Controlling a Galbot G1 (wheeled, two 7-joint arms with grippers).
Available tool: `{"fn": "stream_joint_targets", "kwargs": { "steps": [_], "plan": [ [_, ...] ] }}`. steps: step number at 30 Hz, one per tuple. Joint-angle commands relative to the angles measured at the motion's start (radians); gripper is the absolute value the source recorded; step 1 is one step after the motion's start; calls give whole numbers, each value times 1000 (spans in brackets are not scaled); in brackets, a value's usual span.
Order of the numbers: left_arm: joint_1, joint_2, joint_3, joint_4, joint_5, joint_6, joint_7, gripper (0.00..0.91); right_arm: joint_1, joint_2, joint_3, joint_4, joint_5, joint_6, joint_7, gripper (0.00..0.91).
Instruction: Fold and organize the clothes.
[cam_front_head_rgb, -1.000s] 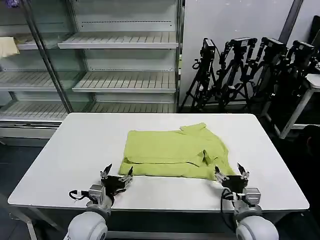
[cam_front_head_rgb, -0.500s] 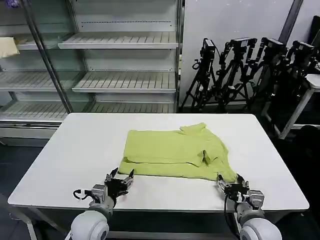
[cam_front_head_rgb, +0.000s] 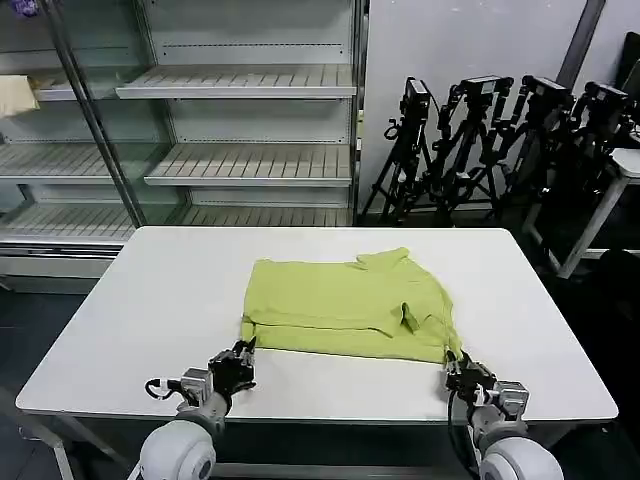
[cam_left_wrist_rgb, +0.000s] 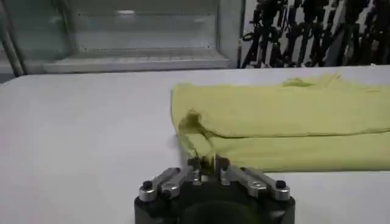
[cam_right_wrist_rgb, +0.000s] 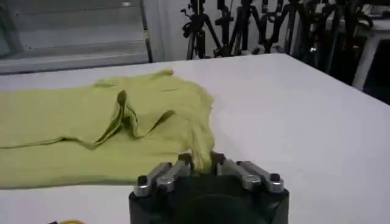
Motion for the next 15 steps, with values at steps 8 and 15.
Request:
{"fn": "stream_joint_targets", "kwargs": {
  "steps": [8, 15],
  "plan": [
    [114, -7, -21, -135, 22, 6, -7, 20, -165, -17, 26, 163, -23, 0, -6, 0],
    [301, 5, -83, -256, 34, 5, -13, 20, -301, -20, 23, 252, -111, 17, -26, 0]
  ]
}}
